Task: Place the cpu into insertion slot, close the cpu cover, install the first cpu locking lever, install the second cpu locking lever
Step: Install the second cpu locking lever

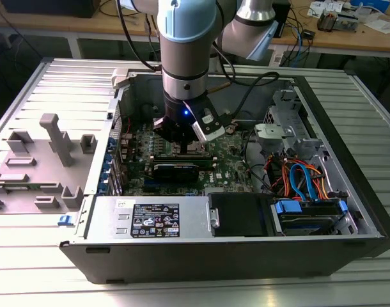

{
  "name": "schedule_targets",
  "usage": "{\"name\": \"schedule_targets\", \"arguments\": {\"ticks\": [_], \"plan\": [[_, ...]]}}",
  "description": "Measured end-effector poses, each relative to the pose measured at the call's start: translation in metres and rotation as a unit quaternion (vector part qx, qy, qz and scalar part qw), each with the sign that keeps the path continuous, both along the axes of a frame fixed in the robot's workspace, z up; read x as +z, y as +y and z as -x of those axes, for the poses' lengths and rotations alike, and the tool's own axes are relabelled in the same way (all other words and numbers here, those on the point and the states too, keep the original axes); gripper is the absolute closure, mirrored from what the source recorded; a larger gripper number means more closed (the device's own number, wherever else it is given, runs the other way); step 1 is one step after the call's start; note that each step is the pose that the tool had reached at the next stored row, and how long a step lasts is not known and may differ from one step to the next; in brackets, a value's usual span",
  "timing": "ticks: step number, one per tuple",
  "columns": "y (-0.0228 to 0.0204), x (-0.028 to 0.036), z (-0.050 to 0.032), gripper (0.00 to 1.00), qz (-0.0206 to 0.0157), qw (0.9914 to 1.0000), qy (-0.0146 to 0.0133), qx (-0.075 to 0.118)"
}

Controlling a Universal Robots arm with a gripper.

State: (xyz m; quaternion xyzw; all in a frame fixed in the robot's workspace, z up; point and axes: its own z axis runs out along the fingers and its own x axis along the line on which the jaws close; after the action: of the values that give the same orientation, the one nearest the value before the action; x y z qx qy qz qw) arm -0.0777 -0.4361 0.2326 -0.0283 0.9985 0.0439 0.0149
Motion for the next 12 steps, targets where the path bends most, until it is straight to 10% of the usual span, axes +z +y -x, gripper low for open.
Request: {"name": "schedule_targets", "arguments": {"ticks": [9, 12], "plan": [[0.0000, 0.0000, 0.0000, 0.89, -0.0002, 1.00000, 0.0007, 0.000], [0.0000, 0.0000, -0.0004, 0.89, -0.0003, 0.99995, 0.0105, 0.000]]}}
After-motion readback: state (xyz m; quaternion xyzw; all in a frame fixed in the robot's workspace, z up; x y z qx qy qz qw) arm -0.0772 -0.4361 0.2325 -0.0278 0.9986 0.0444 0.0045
